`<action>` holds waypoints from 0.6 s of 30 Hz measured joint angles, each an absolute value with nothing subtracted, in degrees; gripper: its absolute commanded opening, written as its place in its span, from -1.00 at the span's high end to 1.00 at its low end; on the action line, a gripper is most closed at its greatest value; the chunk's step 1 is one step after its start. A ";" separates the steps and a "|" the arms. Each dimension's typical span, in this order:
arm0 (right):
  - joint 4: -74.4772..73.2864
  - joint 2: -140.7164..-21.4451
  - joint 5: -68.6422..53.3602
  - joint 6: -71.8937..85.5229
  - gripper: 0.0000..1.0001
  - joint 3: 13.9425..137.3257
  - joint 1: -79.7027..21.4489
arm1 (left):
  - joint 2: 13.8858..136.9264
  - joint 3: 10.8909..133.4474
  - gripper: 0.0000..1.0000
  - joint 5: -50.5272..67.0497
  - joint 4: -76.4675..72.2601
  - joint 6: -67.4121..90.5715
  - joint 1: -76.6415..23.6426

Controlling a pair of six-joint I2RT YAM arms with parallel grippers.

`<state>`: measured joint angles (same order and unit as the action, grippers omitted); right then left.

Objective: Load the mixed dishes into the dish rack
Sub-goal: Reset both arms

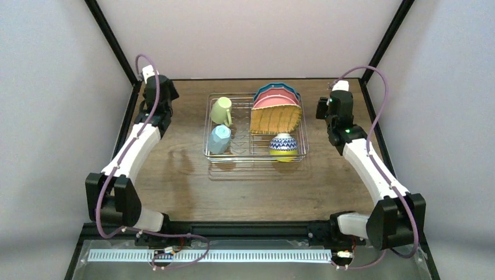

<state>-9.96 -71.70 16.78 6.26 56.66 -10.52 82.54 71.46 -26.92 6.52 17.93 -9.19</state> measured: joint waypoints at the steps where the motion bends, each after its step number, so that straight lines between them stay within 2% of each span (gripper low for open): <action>1: -9.13 -71.72 17.67 6.07 -0.99 56.64 -10.31 | 82.43 68.82 -0.99 -26.22 4.14 17.91 -8.47; 10: -1.04 -75.50 24.75 4.71 -0.99 56.66 -9.82 | 84.49 57.08 -0.99 -22.48 -10.15 16.84 -6.83; 18: 2.55 -80.93 28.08 4.51 -0.99 56.80 -8.73 | 85.12 55.37 -0.99 -21.43 -14.87 15.73 -6.26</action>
